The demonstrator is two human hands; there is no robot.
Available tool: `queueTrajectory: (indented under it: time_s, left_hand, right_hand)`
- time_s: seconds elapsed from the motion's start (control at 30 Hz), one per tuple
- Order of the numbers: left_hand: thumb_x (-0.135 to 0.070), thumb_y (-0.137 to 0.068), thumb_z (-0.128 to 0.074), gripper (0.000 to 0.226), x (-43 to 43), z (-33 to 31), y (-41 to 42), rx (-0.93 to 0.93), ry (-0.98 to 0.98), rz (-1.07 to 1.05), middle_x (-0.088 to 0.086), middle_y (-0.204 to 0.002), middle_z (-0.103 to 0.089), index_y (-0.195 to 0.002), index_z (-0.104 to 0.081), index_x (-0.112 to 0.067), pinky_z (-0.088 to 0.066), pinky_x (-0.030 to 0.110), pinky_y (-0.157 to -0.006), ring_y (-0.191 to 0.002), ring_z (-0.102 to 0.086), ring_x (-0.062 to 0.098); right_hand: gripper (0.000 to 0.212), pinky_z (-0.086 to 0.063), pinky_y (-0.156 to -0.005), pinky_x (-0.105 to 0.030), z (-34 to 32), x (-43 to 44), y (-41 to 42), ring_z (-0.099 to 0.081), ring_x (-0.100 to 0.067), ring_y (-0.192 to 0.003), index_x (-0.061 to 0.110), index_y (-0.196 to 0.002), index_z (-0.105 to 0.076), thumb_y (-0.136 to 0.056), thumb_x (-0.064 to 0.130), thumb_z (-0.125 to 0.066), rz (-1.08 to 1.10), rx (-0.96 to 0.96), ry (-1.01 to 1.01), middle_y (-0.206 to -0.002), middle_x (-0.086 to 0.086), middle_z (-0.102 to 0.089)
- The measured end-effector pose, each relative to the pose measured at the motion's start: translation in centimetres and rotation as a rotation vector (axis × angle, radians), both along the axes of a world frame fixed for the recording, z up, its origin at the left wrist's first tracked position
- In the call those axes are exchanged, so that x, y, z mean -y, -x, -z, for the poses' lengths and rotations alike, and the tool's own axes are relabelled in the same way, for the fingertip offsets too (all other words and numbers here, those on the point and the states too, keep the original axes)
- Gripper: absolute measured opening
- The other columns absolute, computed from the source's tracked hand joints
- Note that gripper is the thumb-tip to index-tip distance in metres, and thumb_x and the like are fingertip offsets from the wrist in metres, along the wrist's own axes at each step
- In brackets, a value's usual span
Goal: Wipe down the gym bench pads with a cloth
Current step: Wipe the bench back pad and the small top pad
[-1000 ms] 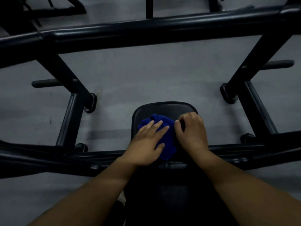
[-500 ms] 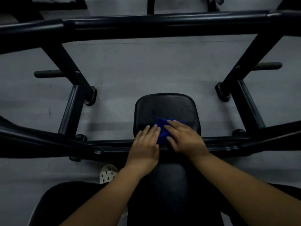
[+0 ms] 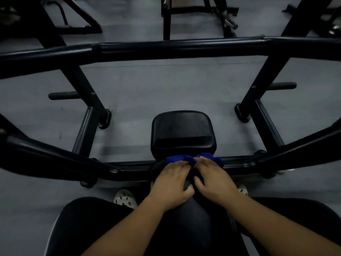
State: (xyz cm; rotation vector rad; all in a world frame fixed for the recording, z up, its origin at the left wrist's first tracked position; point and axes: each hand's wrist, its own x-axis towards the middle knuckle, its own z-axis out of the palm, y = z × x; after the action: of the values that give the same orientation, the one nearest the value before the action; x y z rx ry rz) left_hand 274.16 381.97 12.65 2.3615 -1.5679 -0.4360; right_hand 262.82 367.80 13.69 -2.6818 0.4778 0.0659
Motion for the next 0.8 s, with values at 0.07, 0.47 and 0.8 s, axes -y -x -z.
queueTrajectory:
  time_s: [0.07,0.47,0.8]
  left_hand:
    - [-0.049,-0.087,-0.051,0.071,-1.0,-0.1,0.3,0.014,-0.05,0.054,0.005,-0.156,-0.039,-0.149,-0.041,-0.017,-0.014,0.032,-0.122,-0.143,-0.035,0.022]
    - [-0.037,-0.092,-0.043,0.046,-3.1,-0.7,0.9,-0.054,0.055,-0.129,-0.004,-0.139,-0.051,-0.132,-0.058,-0.022,-0.041,0.034,-0.108,-0.129,-0.048,0.02]
    - [-0.048,-0.096,-0.006,0.07,-1.6,2.0,2.0,0.155,-0.213,-0.186,0.005,-0.166,0.014,-0.159,0.004,-0.02,0.005,0.041,-0.124,-0.153,0.012,0.023]
  right_hand:
    - [0.038,-0.047,-0.092,-0.032,-0.9,1.1,0.2,-0.053,-0.022,-0.121,0.02,-0.121,-0.06,-0.088,0.039,-0.054,-0.056,-0.058,0.106,-0.131,0.001,-0.058]
    - [0.05,-0.041,-0.108,-0.037,-0.5,-0.5,2.5,-0.05,-0.029,-0.131,0.02,-0.137,-0.056,-0.092,0.04,-0.055,0.053,0.013,0.113,-0.149,-0.01,-0.046]
    - [0.088,-0.001,-0.122,-0.04,2.1,-3.0,1.0,0.007,-0.027,-0.153,0.02,-0.159,-0.008,-0.081,0.058,0.007,0.104,-0.193,0.144,-0.166,-0.01,0.009]
